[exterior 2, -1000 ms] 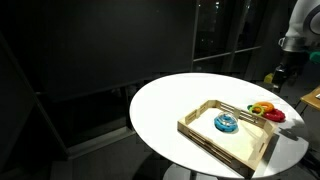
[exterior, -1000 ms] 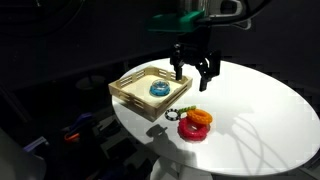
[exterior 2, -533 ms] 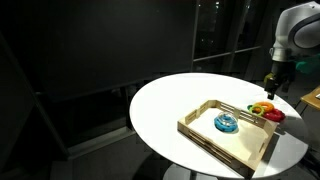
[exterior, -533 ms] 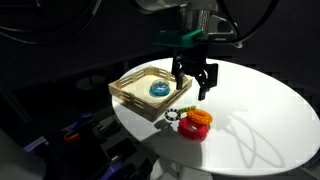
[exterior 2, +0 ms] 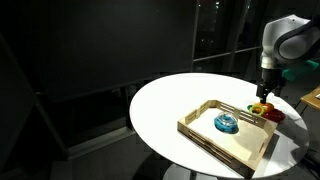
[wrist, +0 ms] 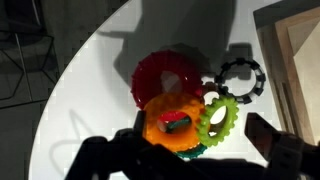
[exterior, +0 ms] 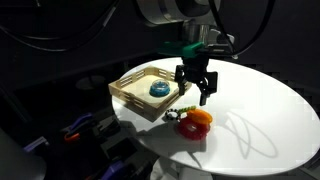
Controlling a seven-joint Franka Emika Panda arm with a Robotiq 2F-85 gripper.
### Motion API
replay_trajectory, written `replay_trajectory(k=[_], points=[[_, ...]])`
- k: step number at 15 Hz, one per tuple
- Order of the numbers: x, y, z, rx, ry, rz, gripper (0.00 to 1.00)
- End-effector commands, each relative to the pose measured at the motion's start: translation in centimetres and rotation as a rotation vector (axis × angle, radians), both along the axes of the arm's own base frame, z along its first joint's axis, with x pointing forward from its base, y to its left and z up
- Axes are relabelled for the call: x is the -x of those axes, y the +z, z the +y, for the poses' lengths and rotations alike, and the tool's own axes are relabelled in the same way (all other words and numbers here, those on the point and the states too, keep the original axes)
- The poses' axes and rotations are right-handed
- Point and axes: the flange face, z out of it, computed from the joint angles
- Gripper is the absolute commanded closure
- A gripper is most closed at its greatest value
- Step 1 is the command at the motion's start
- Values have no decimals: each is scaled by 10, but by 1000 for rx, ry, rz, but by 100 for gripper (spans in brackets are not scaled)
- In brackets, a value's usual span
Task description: Put the green object inside the box
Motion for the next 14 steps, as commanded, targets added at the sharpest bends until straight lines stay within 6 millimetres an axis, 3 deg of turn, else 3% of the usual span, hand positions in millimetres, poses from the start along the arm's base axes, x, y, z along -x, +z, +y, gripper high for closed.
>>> replay_trajectory(k=[1,6,11,13,14], points=[[-16,-11,-1,42,-11,6,0],[-23,-28,-2,65,-18,30,0],[-28,-39,-4,79,-21,46,26],[-29,-41,-4,82,-21,50,27],[-29,-42,-5,83,-22,52,35]])
